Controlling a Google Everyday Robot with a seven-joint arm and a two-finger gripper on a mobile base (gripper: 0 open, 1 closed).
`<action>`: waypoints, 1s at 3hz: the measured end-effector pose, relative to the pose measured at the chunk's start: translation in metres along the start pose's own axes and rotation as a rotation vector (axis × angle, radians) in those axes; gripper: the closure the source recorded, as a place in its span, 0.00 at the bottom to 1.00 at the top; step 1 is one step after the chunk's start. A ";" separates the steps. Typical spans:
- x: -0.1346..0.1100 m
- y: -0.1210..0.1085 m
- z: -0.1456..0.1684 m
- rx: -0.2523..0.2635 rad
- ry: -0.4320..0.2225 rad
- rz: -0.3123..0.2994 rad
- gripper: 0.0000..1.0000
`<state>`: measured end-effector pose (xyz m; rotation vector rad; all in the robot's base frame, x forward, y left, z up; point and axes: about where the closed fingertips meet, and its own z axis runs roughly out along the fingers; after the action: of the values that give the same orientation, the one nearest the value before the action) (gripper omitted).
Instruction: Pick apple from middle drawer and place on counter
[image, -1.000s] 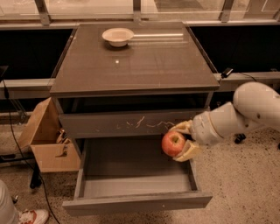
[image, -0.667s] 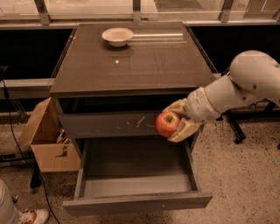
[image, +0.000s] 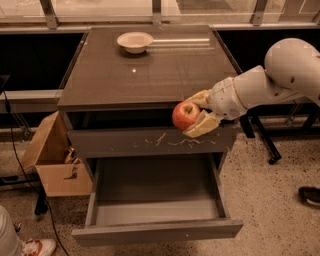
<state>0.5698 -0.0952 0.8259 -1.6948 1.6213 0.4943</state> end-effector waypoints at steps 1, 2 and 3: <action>0.000 0.000 0.000 0.001 -0.002 0.001 1.00; -0.016 -0.046 -0.017 0.105 -0.052 0.062 1.00; -0.043 -0.130 0.017 0.110 -0.039 0.090 1.00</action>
Offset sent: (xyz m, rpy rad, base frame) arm 0.0795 -0.0146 0.0787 0.1686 -0.0852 -0.2231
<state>0.6942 -0.0604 0.8761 -1.5275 1.6717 0.4700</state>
